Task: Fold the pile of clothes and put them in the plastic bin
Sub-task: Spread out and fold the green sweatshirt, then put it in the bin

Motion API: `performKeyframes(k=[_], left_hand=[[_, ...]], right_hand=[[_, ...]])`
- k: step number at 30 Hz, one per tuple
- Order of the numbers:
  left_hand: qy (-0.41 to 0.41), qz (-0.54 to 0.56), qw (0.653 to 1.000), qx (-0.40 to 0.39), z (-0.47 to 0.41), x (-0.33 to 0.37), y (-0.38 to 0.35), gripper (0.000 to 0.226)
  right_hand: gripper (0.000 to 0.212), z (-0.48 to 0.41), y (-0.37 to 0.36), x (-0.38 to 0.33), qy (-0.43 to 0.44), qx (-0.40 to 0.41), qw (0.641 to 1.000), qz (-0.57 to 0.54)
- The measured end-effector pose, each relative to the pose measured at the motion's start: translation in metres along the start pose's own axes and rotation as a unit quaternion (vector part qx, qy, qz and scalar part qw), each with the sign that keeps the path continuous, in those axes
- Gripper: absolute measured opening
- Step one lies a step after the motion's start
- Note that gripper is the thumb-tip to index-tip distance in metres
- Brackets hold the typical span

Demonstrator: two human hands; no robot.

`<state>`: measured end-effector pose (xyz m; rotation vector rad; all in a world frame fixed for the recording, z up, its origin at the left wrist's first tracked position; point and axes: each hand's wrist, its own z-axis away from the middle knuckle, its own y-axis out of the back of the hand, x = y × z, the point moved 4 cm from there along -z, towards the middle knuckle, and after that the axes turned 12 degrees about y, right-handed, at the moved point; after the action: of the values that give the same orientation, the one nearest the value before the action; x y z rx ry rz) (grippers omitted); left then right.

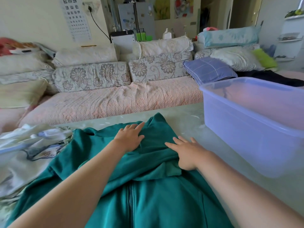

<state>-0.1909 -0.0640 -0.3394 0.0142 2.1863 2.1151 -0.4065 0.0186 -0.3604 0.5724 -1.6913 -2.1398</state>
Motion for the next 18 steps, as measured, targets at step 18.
performKeyframes(k=[18], left_hand=[[0.256, 0.266, 0.922, -0.116, 0.149, -0.146, 0.008, 0.042]], right_hand=[[0.086, -0.018, 0.003, -0.131, 0.073, 0.035, 0.996, -0.024]])
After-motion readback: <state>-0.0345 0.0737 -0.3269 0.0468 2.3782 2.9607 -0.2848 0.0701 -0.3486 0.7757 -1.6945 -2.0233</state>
